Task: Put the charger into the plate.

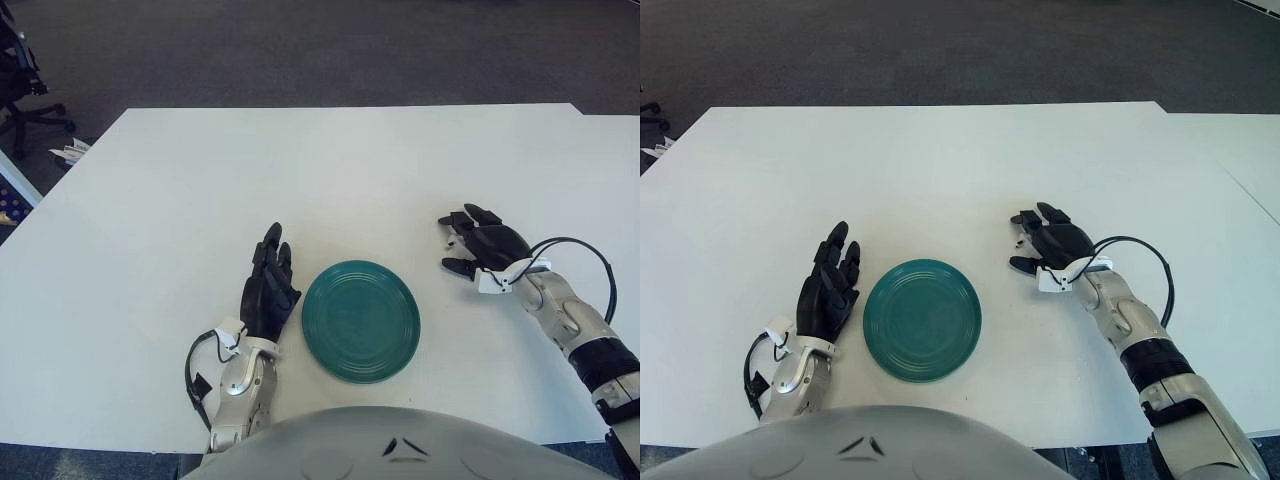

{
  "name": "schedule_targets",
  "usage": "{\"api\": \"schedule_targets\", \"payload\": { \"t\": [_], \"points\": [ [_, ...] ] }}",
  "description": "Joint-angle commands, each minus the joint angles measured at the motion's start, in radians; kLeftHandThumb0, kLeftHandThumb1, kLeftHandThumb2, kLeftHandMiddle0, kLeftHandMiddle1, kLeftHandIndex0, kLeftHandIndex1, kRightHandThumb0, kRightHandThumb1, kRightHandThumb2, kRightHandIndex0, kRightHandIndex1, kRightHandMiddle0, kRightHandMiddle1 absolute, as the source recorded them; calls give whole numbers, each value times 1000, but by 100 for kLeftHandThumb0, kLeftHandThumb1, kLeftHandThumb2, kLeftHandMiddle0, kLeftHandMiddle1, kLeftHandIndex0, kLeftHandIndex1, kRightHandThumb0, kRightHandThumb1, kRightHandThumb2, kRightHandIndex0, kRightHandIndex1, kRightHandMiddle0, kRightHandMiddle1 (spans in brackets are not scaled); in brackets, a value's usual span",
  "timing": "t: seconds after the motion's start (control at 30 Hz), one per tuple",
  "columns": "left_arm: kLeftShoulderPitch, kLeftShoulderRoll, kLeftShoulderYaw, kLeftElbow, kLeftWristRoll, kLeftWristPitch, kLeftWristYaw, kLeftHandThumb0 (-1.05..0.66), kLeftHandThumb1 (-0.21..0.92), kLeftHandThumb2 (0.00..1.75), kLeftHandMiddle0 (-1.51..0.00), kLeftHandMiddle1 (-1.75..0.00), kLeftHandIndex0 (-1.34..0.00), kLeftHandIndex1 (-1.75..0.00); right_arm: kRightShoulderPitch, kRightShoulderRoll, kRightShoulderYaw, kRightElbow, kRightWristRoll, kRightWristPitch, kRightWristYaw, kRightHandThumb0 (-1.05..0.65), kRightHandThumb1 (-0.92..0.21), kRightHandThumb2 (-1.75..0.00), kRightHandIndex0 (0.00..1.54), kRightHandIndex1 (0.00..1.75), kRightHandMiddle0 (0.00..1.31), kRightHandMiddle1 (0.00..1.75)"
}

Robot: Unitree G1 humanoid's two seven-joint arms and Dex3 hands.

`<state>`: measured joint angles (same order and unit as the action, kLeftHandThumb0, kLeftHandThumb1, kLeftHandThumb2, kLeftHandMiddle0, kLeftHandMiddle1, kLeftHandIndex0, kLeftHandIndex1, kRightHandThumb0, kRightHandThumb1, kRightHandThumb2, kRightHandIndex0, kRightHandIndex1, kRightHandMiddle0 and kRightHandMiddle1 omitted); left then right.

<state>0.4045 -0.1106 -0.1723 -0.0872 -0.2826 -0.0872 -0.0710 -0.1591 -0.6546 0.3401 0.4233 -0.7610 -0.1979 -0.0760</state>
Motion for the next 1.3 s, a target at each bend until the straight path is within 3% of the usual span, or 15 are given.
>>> {"api": "schedule_targets", "payload": {
  "t": [0.0,0.77,1.03,1.2,1.27],
  "points": [
    [1,-23,10,10,-7,16,0,-105,92,104,0,0,0,-31,84,29,68,115,-12,29,70,-92,-92,-73,25,0,0,71],
    [4,-20,23,3,-25,32,-1,-105,92,107,0,0,0,-34,70,41,54,147,-1,71,40,-84,-92,-63,27,1,0,73],
    [8,-9,37,-1,-36,20,-25,-105,92,106,0,0,0,-38,78,64,48,147,-1,110,-18,-73,-92,-55,32,2,0,78],
    [10,-5,47,-6,-20,21,-17,-105,92,106,0,0,0,-37,78,81,46,173,3,110,-88,-67,-92,-50,45,8,5,83],
    [11,-3,51,-9,-19,22,-18,-105,92,106,0,0,0,-37,73,84,50,185,3,107,-106,-66,-92,-48,43,24,8,85]
  ]
}}
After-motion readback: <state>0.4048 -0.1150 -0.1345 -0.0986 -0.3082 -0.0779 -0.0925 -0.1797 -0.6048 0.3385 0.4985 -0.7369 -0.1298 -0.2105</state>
